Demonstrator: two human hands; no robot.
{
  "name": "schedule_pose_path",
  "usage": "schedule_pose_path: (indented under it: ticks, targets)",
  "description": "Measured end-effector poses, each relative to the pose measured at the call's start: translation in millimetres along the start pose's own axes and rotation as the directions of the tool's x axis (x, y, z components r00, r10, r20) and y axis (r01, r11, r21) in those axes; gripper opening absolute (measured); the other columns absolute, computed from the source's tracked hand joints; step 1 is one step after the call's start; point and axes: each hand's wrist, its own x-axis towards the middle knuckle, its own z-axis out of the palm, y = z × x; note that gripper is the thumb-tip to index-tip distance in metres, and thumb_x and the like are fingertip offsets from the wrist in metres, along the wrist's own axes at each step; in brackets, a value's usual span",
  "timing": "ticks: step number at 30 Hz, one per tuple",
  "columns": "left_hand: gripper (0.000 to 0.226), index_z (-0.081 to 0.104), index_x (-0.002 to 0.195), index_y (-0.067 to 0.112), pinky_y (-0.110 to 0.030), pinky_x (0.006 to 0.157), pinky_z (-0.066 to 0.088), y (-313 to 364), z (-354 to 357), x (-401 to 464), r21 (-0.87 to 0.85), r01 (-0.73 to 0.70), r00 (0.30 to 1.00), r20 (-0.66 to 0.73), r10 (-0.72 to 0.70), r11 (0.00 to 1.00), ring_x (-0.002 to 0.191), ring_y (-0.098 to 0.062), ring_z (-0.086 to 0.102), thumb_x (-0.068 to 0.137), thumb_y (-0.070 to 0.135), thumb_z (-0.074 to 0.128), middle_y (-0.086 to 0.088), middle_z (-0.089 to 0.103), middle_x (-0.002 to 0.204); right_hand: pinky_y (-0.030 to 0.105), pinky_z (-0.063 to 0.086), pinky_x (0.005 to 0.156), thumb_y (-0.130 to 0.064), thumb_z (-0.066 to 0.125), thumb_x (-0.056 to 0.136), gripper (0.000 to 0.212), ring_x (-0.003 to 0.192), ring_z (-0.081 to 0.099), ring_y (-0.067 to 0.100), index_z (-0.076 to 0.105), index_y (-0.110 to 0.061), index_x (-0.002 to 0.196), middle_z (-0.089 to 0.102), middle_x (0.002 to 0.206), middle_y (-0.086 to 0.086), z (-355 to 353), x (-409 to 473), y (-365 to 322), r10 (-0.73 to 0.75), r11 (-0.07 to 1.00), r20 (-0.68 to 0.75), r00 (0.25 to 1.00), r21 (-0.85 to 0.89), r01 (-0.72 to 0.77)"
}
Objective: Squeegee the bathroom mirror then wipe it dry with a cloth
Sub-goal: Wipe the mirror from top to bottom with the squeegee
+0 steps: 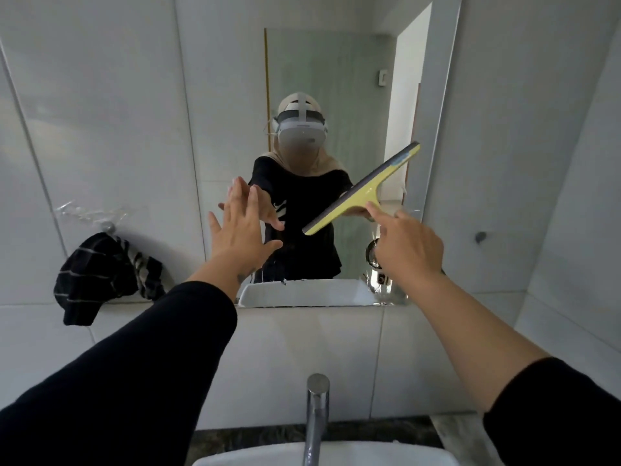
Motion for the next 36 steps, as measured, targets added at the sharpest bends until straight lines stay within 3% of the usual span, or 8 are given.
schedule_pose_path:
  ticks: [2, 6, 9, 14, 17, 20, 28, 36]
  targets:
    - [0.105, -0.011, 0.150, 0.018, -0.056, 0.115, 0.004, -1, 4, 1, 0.016, -0.003, 1.000, -0.005, 0.003, 1.000, 0.146, -0.030, -0.007, 0.082, 0.052, 0.063, -0.008, -0.026, 0.155, 0.030, 0.037, 0.062, -0.011, 0.040, 0.095, 0.059, 0.075, 0.049, 0.023, 0.033, -0.046, 0.142, 0.059, 0.111, 0.006, 5, -5, 8, 0.054, 0.996, -0.019, 0.998, 0.071, -0.052]
    - [0.107, -0.012, 0.150, 0.019, -0.056, 0.115, 0.006, -6, 16, 1, 0.041, -0.036, 0.997, -0.061, 0.039, 0.998, 0.146, -0.032, -0.006, 0.082, 0.053, 0.062, -0.008, -0.029, 0.155, 0.031, 0.040, 0.066, -0.014, 0.040, 0.096, 0.053, 0.082, 0.056, 0.026, 0.039, -0.043, 0.141, 0.062, 0.098, 0.008, 29, -20, 12, 0.142, 0.955, -0.044, 0.989, 0.269, -0.125]
    - [0.108, -0.010, 0.150, 0.020, -0.053, 0.116, 0.010, -9, 23, 2, 0.001, -0.060, 0.992, -0.110, 0.060, 0.998, 0.146, -0.032, -0.002, 0.080, 0.052, 0.066, -0.008, -0.026, 0.156, 0.029, 0.035, 0.065, -0.012, 0.041, 0.096, 0.053, 0.076, 0.050, 0.023, 0.040, -0.039, 0.142, 0.062, 0.091, 0.008, 53, -30, 5, 0.230, 0.898, -0.043, 0.972, 0.394, -0.195]
    - [0.106, -0.007, 0.151, 0.021, -0.053, 0.116, 0.010, -11, 27, 3, -0.011, -0.077, 0.988, -0.135, 0.075, 0.997, 0.146, -0.031, -0.002, 0.079, 0.053, 0.065, -0.008, -0.021, 0.157, 0.028, 0.033, 0.053, -0.009, 0.042, 0.096, 0.053, 0.060, 0.042, 0.018, 0.040, -0.033, 0.142, 0.048, 0.067, 0.004, 83, -44, -16, 0.313, 0.810, -0.058, 0.948, 0.538, -0.234]
    - [0.093, 0.000, 0.151, 0.020, -0.057, 0.115, 0.008, -14, 23, 1, 0.004, -0.078, 0.985, -0.155, 0.078, 0.997, 0.146, -0.031, 0.003, 0.085, 0.050, 0.058, -0.005, -0.016, 0.159, 0.018, 0.027, 0.045, -0.008, 0.041, 0.097, 0.052, 0.051, 0.033, 0.006, 0.039, -0.030, 0.143, 0.046, 0.066, 0.003, 93, -52, -31, 0.307, 0.783, -0.042, 0.951, 0.579, -0.227]
    - [0.085, 0.000, 0.151, 0.020, -0.057, 0.115, 0.005, -19, 19, -2, 0.005, -0.038, 0.988, -0.152, 0.038, 0.999, 0.147, -0.027, 0.001, 0.089, 0.048, 0.052, -0.004, -0.014, 0.159, 0.020, 0.029, 0.051, -0.009, 0.041, 0.097, 0.052, 0.055, 0.038, 0.009, 0.038, -0.030, 0.145, 0.050, 0.073, 0.003, 98, -58, -49, 0.315, 0.752, -0.014, 0.949, 0.613, -0.241]
    - [0.082, -0.001, 0.151, 0.017, -0.060, 0.114, 0.005, -55, 29, -28, 0.036, 0.048, 0.993, -0.113, -0.044, 0.998, 0.147, -0.022, -0.004, 0.092, 0.051, 0.045, -0.004, -0.016, 0.159, 0.028, 0.038, 0.066, -0.011, 0.039, 0.098, 0.055, 0.080, 0.051, 0.019, 0.028, -0.030, 0.149, 0.057, 0.100, 0.007, 115, -81, -112, 0.092, 0.856, 0.073, 0.993, 0.504, -0.116]
    - [0.081, -0.002, 0.150, 0.017, -0.060, 0.115, 0.005, -74, 48, -57, 0.033, 0.095, 0.995, -0.043, -0.093, 0.995, 0.147, -0.020, -0.009, 0.093, 0.046, 0.046, -0.004, -0.020, 0.158, 0.033, 0.033, 0.059, -0.002, 0.040, 0.090, 0.071, 0.071, 0.041, 0.023, 0.018, -0.031, 0.151, 0.051, 0.110, 0.008, 112, -88, -101, -0.170, 0.982, 0.222, 0.960, 0.116, 0.147]
